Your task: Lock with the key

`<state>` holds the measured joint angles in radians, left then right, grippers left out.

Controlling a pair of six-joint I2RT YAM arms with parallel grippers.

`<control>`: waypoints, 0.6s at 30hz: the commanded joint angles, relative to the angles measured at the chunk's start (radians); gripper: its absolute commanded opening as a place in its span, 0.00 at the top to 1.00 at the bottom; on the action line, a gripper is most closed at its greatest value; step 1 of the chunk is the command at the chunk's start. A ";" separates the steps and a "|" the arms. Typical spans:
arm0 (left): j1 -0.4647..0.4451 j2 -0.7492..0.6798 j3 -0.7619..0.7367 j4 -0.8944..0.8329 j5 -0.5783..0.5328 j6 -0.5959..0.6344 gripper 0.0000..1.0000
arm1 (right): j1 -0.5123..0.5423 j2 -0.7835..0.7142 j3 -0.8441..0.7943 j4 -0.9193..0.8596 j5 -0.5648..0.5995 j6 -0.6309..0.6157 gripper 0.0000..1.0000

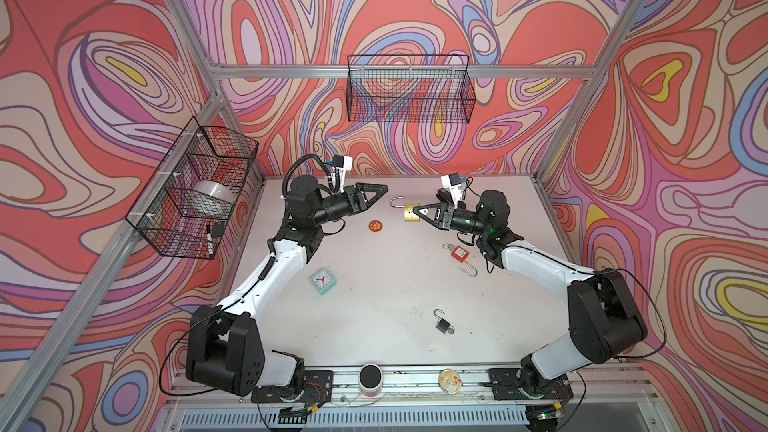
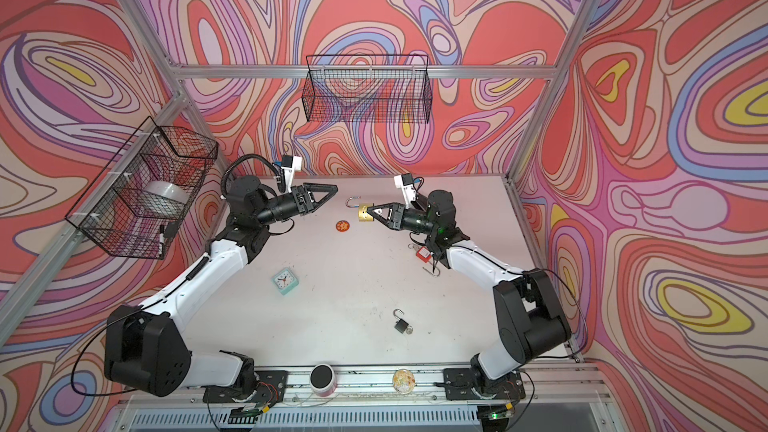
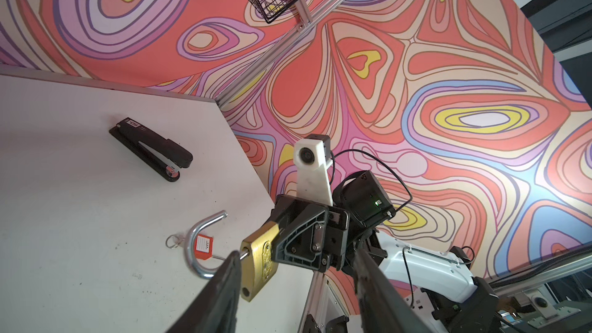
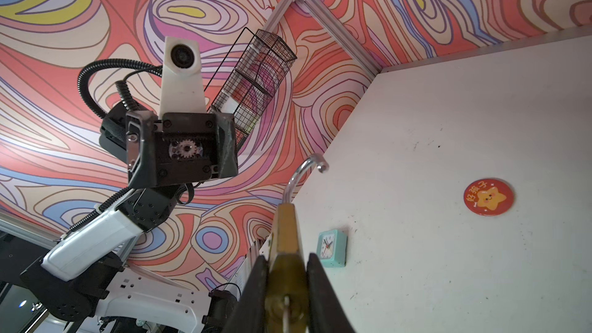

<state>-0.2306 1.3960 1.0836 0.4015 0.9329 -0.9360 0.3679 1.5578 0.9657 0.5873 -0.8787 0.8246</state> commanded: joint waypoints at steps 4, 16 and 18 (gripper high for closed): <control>0.028 0.000 0.073 -0.074 0.084 0.034 0.42 | 0.007 -0.038 0.016 0.050 0.007 -0.061 1.00; 0.028 -0.040 0.104 -0.210 0.102 0.097 0.39 | 0.030 -0.062 0.025 0.013 -0.050 -0.160 1.00; 0.028 -0.033 0.103 -0.214 0.110 0.098 0.39 | 0.036 -0.064 0.026 0.012 -0.055 -0.161 1.00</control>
<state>-0.2054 1.3766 1.1564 0.2146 1.0084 -0.8631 0.3927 1.5402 0.9657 0.5625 -0.9073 0.6922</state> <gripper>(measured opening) 0.606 0.193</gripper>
